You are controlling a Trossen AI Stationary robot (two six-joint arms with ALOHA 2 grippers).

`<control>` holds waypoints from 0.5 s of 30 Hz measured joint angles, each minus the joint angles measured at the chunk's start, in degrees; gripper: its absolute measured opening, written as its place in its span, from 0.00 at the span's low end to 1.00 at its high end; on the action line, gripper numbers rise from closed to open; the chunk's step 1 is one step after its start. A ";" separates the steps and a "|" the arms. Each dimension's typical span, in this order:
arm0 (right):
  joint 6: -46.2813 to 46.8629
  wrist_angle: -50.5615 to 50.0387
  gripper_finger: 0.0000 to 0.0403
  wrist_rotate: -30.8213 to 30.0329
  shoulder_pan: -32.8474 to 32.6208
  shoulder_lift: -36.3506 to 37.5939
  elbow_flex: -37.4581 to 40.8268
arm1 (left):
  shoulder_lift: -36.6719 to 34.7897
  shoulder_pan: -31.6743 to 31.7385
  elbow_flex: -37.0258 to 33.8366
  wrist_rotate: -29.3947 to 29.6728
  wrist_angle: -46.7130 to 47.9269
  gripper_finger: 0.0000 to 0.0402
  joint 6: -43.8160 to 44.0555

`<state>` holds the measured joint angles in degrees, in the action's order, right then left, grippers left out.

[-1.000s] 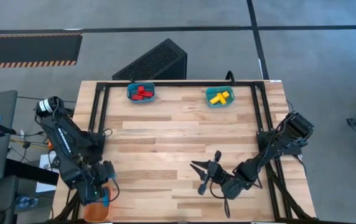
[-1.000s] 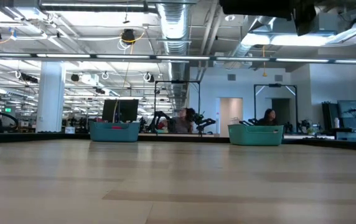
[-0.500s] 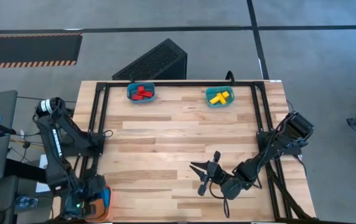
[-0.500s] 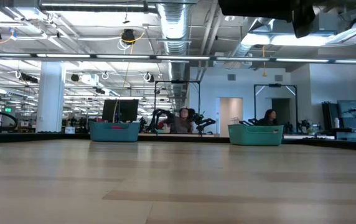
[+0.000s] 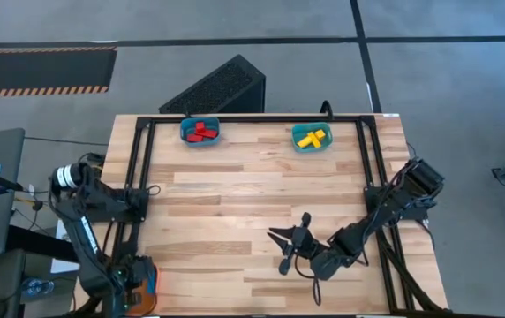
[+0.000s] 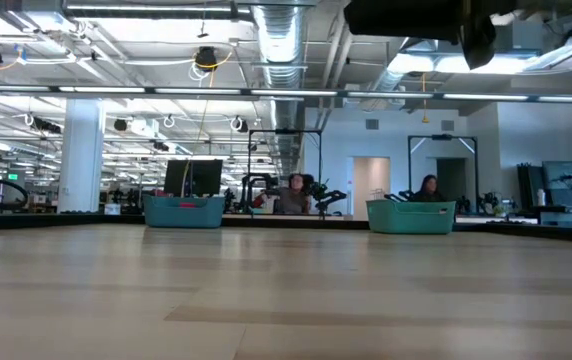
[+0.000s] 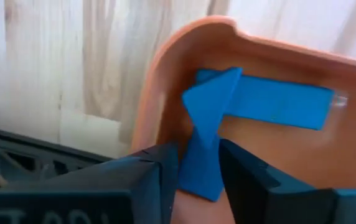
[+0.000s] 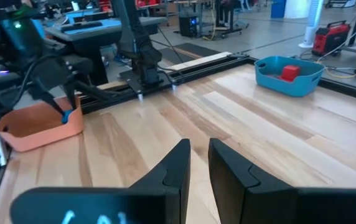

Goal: Sort & place blocks by color
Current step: Put the blue block into the orange bin, then return to Home Position

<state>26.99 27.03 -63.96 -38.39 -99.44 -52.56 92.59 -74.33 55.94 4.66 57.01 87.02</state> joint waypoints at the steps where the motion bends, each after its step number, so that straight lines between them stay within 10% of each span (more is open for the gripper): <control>1: 0.01 0.00 0.20 0.23 0.14 0.00 0.00 | 0.36 0.35 0.00 -0.11 0.55 0.27 -0.53; 15: -0.93 -0.25 0.20 2.86 -0.31 0.00 0.00 | 0.77 3.68 0.39 4.18 14.50 0.38 0.44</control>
<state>26.06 26.77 -61.10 -38.70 -99.44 -52.56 93.36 -70.66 56.33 8.84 71.51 87.46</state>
